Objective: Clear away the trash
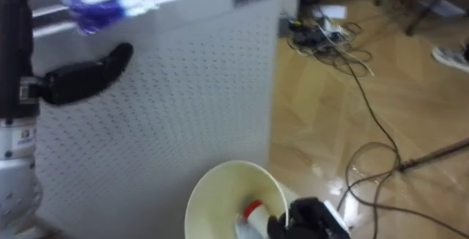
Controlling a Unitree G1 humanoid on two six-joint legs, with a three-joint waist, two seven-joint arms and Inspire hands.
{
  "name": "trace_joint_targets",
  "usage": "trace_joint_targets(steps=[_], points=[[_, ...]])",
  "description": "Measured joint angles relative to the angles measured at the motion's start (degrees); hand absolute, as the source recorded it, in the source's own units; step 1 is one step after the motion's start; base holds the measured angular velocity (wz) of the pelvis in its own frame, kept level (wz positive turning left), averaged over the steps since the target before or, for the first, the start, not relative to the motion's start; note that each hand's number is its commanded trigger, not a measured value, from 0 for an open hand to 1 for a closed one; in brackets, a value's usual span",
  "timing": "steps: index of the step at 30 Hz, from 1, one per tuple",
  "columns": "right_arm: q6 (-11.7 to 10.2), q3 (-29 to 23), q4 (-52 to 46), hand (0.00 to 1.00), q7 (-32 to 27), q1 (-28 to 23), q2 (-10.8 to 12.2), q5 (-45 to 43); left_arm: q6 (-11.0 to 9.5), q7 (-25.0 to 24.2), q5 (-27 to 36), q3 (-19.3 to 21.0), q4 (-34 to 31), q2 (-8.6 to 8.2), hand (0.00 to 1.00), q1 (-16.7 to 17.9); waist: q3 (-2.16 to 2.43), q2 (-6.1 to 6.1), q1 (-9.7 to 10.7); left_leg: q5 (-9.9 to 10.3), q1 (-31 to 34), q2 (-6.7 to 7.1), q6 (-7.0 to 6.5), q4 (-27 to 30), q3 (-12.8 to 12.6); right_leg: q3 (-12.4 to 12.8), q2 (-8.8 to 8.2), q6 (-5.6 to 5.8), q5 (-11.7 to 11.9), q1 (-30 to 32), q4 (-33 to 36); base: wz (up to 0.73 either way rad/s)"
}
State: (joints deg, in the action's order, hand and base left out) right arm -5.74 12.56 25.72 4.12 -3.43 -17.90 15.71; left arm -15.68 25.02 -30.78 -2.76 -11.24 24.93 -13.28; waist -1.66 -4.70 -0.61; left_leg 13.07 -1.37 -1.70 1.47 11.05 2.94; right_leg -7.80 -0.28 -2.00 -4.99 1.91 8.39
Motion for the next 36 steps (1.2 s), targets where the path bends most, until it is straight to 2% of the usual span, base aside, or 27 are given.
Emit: trace_joint_targets(steps=[1, 2, 3, 4, 6, 7, 10, 15, 20, 30, 36], points=[[0.0, -0.4, 0.2, 1.00, -0.6, 0.0, -0.4, 0.0, 0.0, -0.6, -0.1, -0.4, 0.0, 0.61, 0.00, -1.3, -0.16, 0.27, 0.3, -0.6, 3.0, 0.21, -0.20, -0.7, -2.4, 3.2, -0.58, 0.25, -0.1, 0.1, -0.4, 0.34], [0.3, -0.5, 0.7, 1.00, -1.4, 0.0, -0.7, -0.2, -0.1, -0.8, -0.3, -1.0, 0.1, 1.02, 0.00, -2.2, -0.15, 0.69, 0.3, -4.2, 6.0, 0.37, -2.11, -1.2, -4.4, 4.0, -1.23, 1.16, -0.6, 0.3, -0.1, 0.31], [0.6, -0.5, 0.7, 1.00, -1.6, -0.2, -1.0, -0.2, -0.2, -0.7, -0.4, -1.2, 0.1, 1.03, 0.00, -2.2, 0.02, 0.79, 0.1, -4.9, 5.7, 0.41, -2.20, -0.8, -5.2, 4.0, -1.44, 1.46, -0.8, 0.5, 0.2, 0.20], [0.8, -0.5, 0.7, 1.00, -1.6, -0.5, -1.4, -0.2, -0.2, -0.7, -1.0, -2.0, 0.1, 1.28, 0.00, -2.3, 0.10, 0.67, 0.0, -5.1, 4.9, 0.64, -2.30, -0.8, -5.9, 2.9, -1.62, 1.63, -0.9, 0.1, 0.5, 0.00], [0.9, -0.3, 0.6, 1.00, -1.4, -0.5, -1.1, -0.2, 0.3, -0.7, -1.4, -2.1, 0.6, 1.38, 0.00, -2.3, 0.09, 0.71, -0.7, -5.1, 3.5, 1.04, -2.31, -0.9, -5.8, 2.4, -1.61, 1.76, -1.0, -1.2, 0.2, -0.11], [0.9, -0.3, 0.3, 1.00, -1.4, -0.5, -0.9, -0.2, 0.6, -0.8, -1.3, -2.1, 1.0, 1.38, 0.00, -2.3, 0.14, 0.56, -0.8, -5.1, 2.7, 1.33, -2.32, -1.0, -5.8, 1.4, -1.85, 1.85, -1.0, -2.0, 0.1, -0.09], [0.9, -0.4, 0.2, 1.00, -0.5, -0.4, -0.3, -0.2, 1.6, -2.5, -1.3, -2.1, 1.2, 1.37, 0.00, -2.3, 0.56, -0.06, -0.3, -5.0, 1.8, 1.64, -2.37, -1.4, -6.1, -0.2, -2.57, 2.43, -1.4, -3.1, 0.3, 0.08], [1.0, -0.3, 0.2, 1.00, 0.4, 0.0, -0.3, -0.2, 3.8, -6.0, -1.4, -2.1, 1.4, 1.37, 0.00, -2.3, 0.70, -0.87, -0.1, -5.0, 1.5, 2.35, -2.40, -1.4, -6.1, -0.2, -2.63, 2.79, -1.7, -3.4, 0.3, 0.04], [2.4, -0.4, 0.2, 1.00, 1.7, 0.0, -0.6, -0.2, 5.3, -9.3, -1.3, -1.9, 3.5, 1.37, 0.00, -2.3, 0.65, -1.28, 0.1, -4.9, 1.1, 2.43, -3.19, -1.2, -6.1, 0.1, -2.73, 2.96, -2.4, -3.7, 1.2, 0.00], [2.9, -0.3, -1.0, 1.00, 4.6, -0.1, -2.0, 0.2, 5.6, -11.8, -1.4, -1.9, 3.4, 1.38, 0.00, -2.3, 0.84, -1.49, -0.9, -5.0, 1.0, 2.54, -3.28, -0.9, -6.1, -0.1, -2.66, 2.82, -2.7, -3.7, 1.6, 0.00], [2.9, 0.1, -1.4, 1.00, 5.3, -0.1, -1.8, 0.1, 6.1, -13.2, -1.4, -1.9, 3.4, 1.40, 0.00, -2.4, 0.95, -1.37, -0.9, -5.0, 1.1, 2.46, -3.28, -0.9, -6.1, -0.2, -2.86, 2.78, -2.9, -3.9, 1.5, 0.01]])
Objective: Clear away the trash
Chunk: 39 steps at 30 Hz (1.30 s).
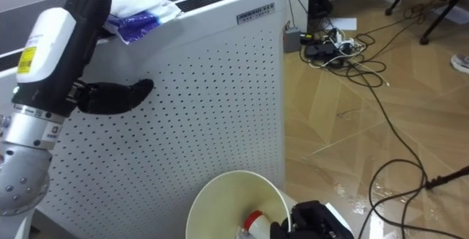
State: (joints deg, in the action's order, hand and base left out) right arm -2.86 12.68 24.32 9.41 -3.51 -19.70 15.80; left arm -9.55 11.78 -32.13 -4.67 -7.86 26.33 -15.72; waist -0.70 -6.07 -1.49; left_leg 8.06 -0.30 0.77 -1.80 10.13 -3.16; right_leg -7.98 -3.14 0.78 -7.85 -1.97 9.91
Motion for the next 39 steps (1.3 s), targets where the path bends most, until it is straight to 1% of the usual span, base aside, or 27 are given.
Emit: trace_joint_targets(steps=[3, 5, 8, 10, 11, 12, 13, 14, 15, 18, 19, 21, 23, 25, 27, 30, 32, 35, 36, 39], points=[[0.1, 0.2, 0.0, 1.00, 0.1, 0.0, -0.1, 0.0, 0.5, -1.1, -0.1, 0.0, 0.0, 0.49, 0.00, -0.2, 0.04, 0.15, 0.2, 0.0, -0.1, 0.01, 0.00, 0.0, 0.0, 0.0, -0.07, 0.02, 0.0, 0.0, 0.0, 0.00], [0.5, 0.3, 0.0, 1.00, 0.1, 0.0, -0.1, 0.0, 1.1, -1.5, -0.1, -0.1, 0.0, 1.79, 0.00, -0.2, 0.02, 0.36, 0.7, 0.0, -0.2, 0.00, 0.00, 0.0, -0.2, 0.1, -0.07, 0.05, 0.0, -0.1, 0.0, 0.00], [0.7, 0.3, 0.0, 1.00, 0.1, -0.1, -0.2, -0.1, 1.8, -2.0, -0.1, -0.1, 0.0, 2.22, 0.00, -0.2, 0.01, 0.46, 0.9, 0.0, -0.4, 0.02, 0.00, -0.3, -0.8, 0.2, -0.02, 0.09, 0.0, -0.1, 0.1, -0.04], [1.2, 0.3, 0.0, 1.00, 0.1, -0.2, -0.3, -0.1, 2.0, -2.4, -0.1, -0.1, 0.0, 2.54, 0.00, -0.2, 0.03, 0.48, 1.0, 0.0, -0.5, 0.03, -0.01, -0.3, -0.9, 0.2, 0.02, 0.09, 0.0, -0.1, 0.1, -0.02], [1.4, 0.3, 0.0, 1.00, 0.1, -0.2, -0.4, -0.1, 2.1, -2.5, -0.1, -0.1, -0.1, 2.62, 0.23, -0.2, 0.04, 0.46, 1.0, 0.0, -0.5, 0.06, 0.00, -0.3, -1.0, 0.3, 0.07, 0.08, 0.0, -0.1, 0.1, 0.00], [1.5, 0.3, 0.0, 1.00, 0.1, -0.3, -0.4, -0.1, 2.1, -2.5, -0.1, -0.1, -0.1, 2.64, 0.53, -0.2, 0.04, 0.45, 1.0, 0.0, -0.4, 0.05, 0.00, -0.3, -1.1, 0.3, 0.09, 0.08, 0.0, 0.0, 0.1, 0.00], [1.7, 0.3, 0.0, 1.00, 0.1, -0.3, -0.5, -0.1, 2.1, -2.6, -0.1, -0.1, -0.2, 2.66, 0.62, -0.2, 0.05, 0.44, 1.0, 0.0, -0.4, 0.01, 0.00, -0.3, -1.2, 0.3, 0.14, 0.08, 0.0, 0.0, 0.1, 0.00], [1.8, 0.3, 0.0, 1.00, 0.1, -0.3, -0.5, -0.1, 2.2, -2.7, -0.1, -0.1, -0.3, 2.67, 0.98, -0.2, 0.07, 0.41, 1.0, 0.0, -0.4, -0.02, 0.00, -0.3, -1.3, 0.2, 0.15, 0.07, -0.1, 0.0, 0.1, 0.00], [1.8, 0.3, 0.0, 1.00, 0.1, -0.3, -0.5, -0.1, 2.2, -2.8, -0.1, -0.1, -0.3, 2.67, 1.00, -0.2, 0.07, 0.40, 1.0, 0.0, -0.4, -0.02, 0.00, -0.3, -1.3, 0.2, 0.16, 0.06, -0.1, 0.0, 0.1, 0.00], [2.0, 0.3, 0.0, 1.00, 0.1, -0.3, -0.5, -0.1, 2.7, -3.8, -0.1, -0.1, -1.0, 3.09, 1.00, -0.2, 0.10, 0.34, 0.9, 0.0, -0.4, -0.01, -0.01, -0.4, -1.4, 0.2, 0.16, 0.06, -0.1, 0.0, 0.0, 0.00], [2.0, 0.3, 0.0, 1.00, 0.1, -0.3, -0.5, -0.1, 2.9, -4.1, -0.1, -0.1, -1.1, 3.55, 1.00, -0.2, 0.12, 0.29, 0.9, 0.0, -0.4, -0.01, -0.01, -0.4, -1.4, 0.3, 0.15, 0.06, -0.1, 0.0, 0.0, 0.00], [2.2, 0.3, 0.0, 1.00, 0.0, -0.3, -0.5, -0.1, 3.3, -3.9, -0.1, 0.0, -1.3, 3.71, 1.00, -0.3, 0.21, 0.16, 0.9, 0.0, -0.5, 0.00, -0.01, -0.5, -1.4, 0.3, 0.15, 0.06, -0.1, 0.0, 0.0, 0.00], [2.6, 0.2, 0.0, 1.00, 0.0, -0.3, -0.6, -0.3, 3.8, -3.8, 0.0, 0.3, -2.3, 3.83, 1.00, -0.8, 0.29, 0.00, 0.9, 0.0, -0.5, -0.02, -0.01, -0.5, -1.5, 0.4, 0.15, 0.06, -0.1, 0.0, 0.0, 0.00], [2.9, 0.2, 0.0, 1.00, 0.0, -0.3, -0.6, -0.5, 3.8, -3.8, 0.0, 0.7, -2.7, 3.91, 1.00, -1.4, 0.33, -0.23, 0.8, 0.0, -0.5, -0.03, -0.01, -0.6, -1.6, 0.4, 0.16, 0.06, -0.1, 0.1, 0.0, 0.00], [3.1, 0.2, -0.2, 1.00, 0.1, -0.2, -0.9, -0.5, 4.2, -4.1, 0.2, 0.9, -2.6, 3.95, 1.00, -2.5, 0.23, -0.58, 0.7, 0.0, -0.5, -0.01, -0.02, -0.6, -1.6, 0.4, 0.14, 0.09, -0.1, 0.1, 0.0, 0.00], [4.2, 0.0, -0.8, 1.00, 0.1, -0.2, -1.1, -0.5, 4.8, -4.8, 0.5, 2.3, -2.5, 3.95, 1.00, -3.7, 0.26, -1.11, 0.9, 0.0, -0.8, 0.00, -0.03, -0.8, -1.6, 0.5, 0.12, 0.04, -0.2, 0.1, 0.1, -0.03], [4.7, -0.1, -1.2, 1.00, 0.1, -0.2, -1.2, -0.5, 5.5, -6.0, 0.6, 2.8, -2.2, 4.01, 1.00, -4.4, 0.39, -1.46, 1.0, 0.0, -1.1, 0.00, -0.03, -1.0, -1.7, 0.5, 0.12, 0.01, -0.4, 0.0, 0.2, -0.05], [6.0, -0.4, -2.5, 1.00, 0.1, -0.2, -1.5, -0.5, 5.6, -7.1, 0.6, 3.6, -1.8, 4.01, 1.00, -4.5, 0.32, -1.50, 1.0, 0.0, -1.7, 0.02, -0.02, -1.0, -2.3, 0.9, 0.01, -0.07, -0.8, 0.1, 0.9, -0.07], [6.2, -0.4, -2.7, 1.00, 0.0, -0.2, -1.6, -0.4, 5.6, -7.4, 0.6, 3.7, -1.8, 4.01, 1.00, -4.5, 0.22, -1.45, 0.9, 0.0, -1.8, 0.02, -0.02, -1.0, -2.4, 1.0, 0.01, -0.07, -0.9, 0.1, 0.9, -0.03], [6.2, -0.5, -3.3, 1.00, 0.0, -0.2, -1.7, -0.4, 6.1, -7.8, 0.6, 4.1, -1.7, 4.01, 1.00, -4.4, 0.26, -1.70, 0.9, 0.0, -2.0, 0.01, 0.00, -1.0, -2.8, 1.4, 0.00, -0.06, -1.2, 0.4, 1.0, -0.05]])
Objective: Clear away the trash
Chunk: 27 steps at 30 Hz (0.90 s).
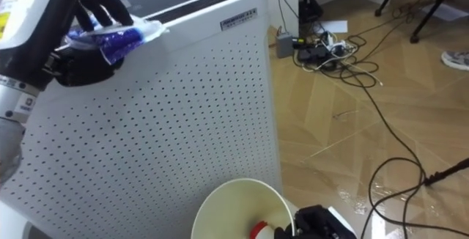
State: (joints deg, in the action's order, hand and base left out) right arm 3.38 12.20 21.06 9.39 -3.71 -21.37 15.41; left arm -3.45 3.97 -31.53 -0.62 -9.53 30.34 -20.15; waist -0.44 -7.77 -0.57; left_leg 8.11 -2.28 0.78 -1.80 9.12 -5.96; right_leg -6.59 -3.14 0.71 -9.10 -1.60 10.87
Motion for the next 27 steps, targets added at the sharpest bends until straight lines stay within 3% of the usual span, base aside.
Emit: trace_joint_targets(steps=[8, 15, 17, 21, 27], points=[[0.5, 0.0, 0.0, 1.00, -0.8, 0.0, 0.0, 0.1, 0.9, -0.7, 1.0, 0.5, -0.3, 0.11, 1.00, -0.1, -0.05, -0.13, 0.0, 0.0, 0.1, -0.02, 0.01, -0.2, -0.1, 0.0, -0.10, -0.05, -0.4, 0.6, 1.0, 0.00], [0.4, 0.0, 0.0, 1.00, -2.5, 0.1, 0.5, 0.0, 0.6, -2.6, 10.4, 1.8, -1.6, 0.49, 1.00, 0.0, -0.37, 0.32, 0.1, 0.0, 0.2, 0.00, 0.00, -0.3, -0.1, -1.4, -0.56, -0.06, -0.9, 0.6, 1.8, 0.08], [0.4, 0.0, 0.0, 1.00, -2.5, 0.2, 0.5, 0.1, 0.6, -4.3, 16.3, 2.5, -3.5, 0.50, 1.00, 0.1, -0.63, 0.72, -0.1, 0.0, 0.5, 0.04, 0.00, -0.3, 0.0, -1.4, -0.55, 0.01, -1.1, 0.6, 1.4, 0.08], [0.4, 0.1, -0.2, 1.00, -2.2, 0.4, 0.2, 0.1, 0.0, -6.3, 26.4, 2.6, -7.6, 0.50, 1.00, 1.5, -0.51, 0.80, -1.0, 0.0, 0.7, 0.10, 0.00, -0.4, 0.0, -1.7, -0.70, 0.05, -1.1, 0.5, 0.8, 0.06], [0.4, 0.1, -0.4, 1.00, -1.5, 1.5, 0.2, 0.0, -2.7, -11.4, 40.0, 1.0, -11.0, 0.48, 1.00, 4.2, -0.43, 0.89, -1.1, 0.0, 0.7, 0.19, 0.00, -0.4, 0.6, -2.9, -0.92, 0.06, -1.1, -0.5, 0.8, 0.07]])
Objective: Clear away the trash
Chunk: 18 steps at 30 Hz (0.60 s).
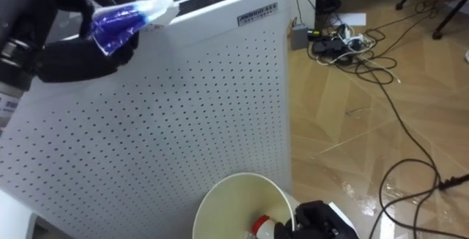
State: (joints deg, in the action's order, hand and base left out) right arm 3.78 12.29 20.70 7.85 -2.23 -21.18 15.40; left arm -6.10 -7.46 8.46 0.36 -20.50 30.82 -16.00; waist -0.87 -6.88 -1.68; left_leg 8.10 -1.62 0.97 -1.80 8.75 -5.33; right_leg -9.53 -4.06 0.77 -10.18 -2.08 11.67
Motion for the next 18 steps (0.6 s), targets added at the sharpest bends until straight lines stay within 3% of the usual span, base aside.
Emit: trace_joint_targets(steps=[3, 5, 9, 11, 14, 18], points=[[0.0, 0.1, 0.0, 1.00, 0.8, 1.3, -0.1, 0.0, 1.4, -8.2, 1.7, -8.2, 0.0, -0.23, 1.00, 4.5, -0.07, 0.15, 0.7, 0.0, 0.5, -0.12, 0.00, 0.0, 0.0, -0.4, 0.10, 0.00, 0.0, 0.4, 0.1, 0.04], [0.0, 0.2, 0.0, 1.00, 1.1, 1.7, -0.1, 0.0, 2.1, -12.0, 1.7, -11.0, -0.1, -0.44, 1.00, 6.0, -0.02, 0.23, 0.9, 0.0, 1.4, -0.22, 0.00, 0.2, 0.0, -0.4, 0.18, -0.09, 0.1, 1.3, 0.3, 0.02], [-0.1, 0.2, 0.0, 1.00, 1.6, 1.9, -0.2, 0.0, 2.2, -17.1, 2.9, -11.9, -0.5, -0.70, 1.00, 6.5, -0.01, 0.42, 1.1, 0.0, 1.9, -0.24, 0.00, 0.6, -0.2, 0.1, 0.16, -0.12, 0.1, 2.1, 1.0, -0.04], [-0.2, 0.5, 0.0, 1.00, 1.6, 2.0, -0.2, 0.0, 2.1, -19.5, 7.5, -11.9, -1.3, -0.68, 1.00, 6.5, 0.01, 0.65, 1.1, 0.0, 1.9, -0.23, -0.01, 0.7, -0.3, 0.2, 0.15, -0.11, 0.1, 2.2, 1.1, 0.00], [-0.7, 1.3, 0.0, 1.00, 1.5, 2.0, 0.0, 0.1, 1.6, -21.1, 11.5, -11.9, -2.2, -0.82, 1.00, 6.5, 0.01, 1.29, 1.1, 0.0, 1.8, -0.27, -0.01, 0.8, -0.3, 0.2, 0.19, -0.12, 0.1, 2.1, 1.1, 0.00], [-0.8, 2.2, 0.0, 1.00, 1.6, 2.1, 0.1, 0.5, 1.5, -22.9, 12.0, -11.9, -2.2, -0.96, 1.00, 7.4, -0.04, 1.94, 0.9, 0.0, 1.5, -0.27, -0.01, 0.9, -0.5, 0.4, 0.19, -0.13, 0.1, 1.9, 1.1, -0.02]])
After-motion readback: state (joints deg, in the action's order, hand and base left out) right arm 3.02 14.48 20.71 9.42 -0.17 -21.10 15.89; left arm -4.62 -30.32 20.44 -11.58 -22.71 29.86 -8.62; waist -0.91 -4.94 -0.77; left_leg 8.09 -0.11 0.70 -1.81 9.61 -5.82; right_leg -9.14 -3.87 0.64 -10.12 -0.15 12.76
